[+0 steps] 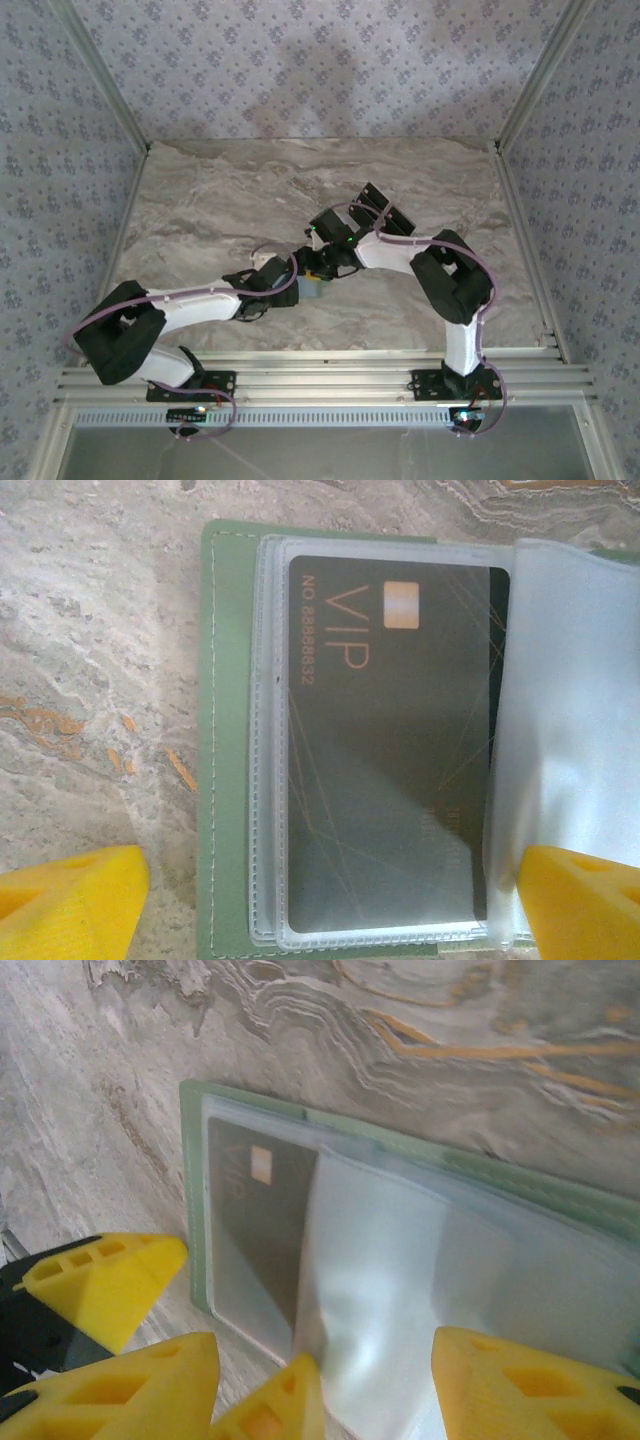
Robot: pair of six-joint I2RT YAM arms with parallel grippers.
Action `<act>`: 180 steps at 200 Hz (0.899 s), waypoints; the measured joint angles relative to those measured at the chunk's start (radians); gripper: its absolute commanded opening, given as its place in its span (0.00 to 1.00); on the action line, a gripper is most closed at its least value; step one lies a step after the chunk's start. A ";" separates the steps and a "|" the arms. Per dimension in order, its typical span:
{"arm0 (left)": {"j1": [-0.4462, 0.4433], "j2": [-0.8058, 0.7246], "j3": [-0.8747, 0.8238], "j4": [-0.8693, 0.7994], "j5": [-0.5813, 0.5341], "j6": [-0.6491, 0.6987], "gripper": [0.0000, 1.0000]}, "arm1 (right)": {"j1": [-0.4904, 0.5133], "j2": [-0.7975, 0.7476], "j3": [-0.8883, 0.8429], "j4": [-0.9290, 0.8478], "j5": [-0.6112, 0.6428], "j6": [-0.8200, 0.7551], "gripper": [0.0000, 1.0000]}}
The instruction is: Put the credit cards into the card holder
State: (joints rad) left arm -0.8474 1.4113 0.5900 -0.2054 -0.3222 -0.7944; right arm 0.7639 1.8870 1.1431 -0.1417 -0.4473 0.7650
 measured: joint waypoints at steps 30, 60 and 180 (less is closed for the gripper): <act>0.000 0.000 0.000 0.000 0.000 -0.002 0.95 | -0.005 -0.032 -0.031 -0.008 0.026 -0.002 0.60; 0.000 0.000 0.000 0.000 0.000 -0.003 0.95 | -0.005 -0.032 -0.036 -0.008 0.033 -0.002 0.60; -0.002 0.001 0.000 0.000 -0.001 -0.003 0.95 | 0.000 0.012 -0.021 0.019 0.020 -0.002 0.60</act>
State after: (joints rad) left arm -0.8494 1.4120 0.5900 -0.2050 -0.3229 -0.7979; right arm 0.7635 1.8992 1.1225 -0.1230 -0.4271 0.7631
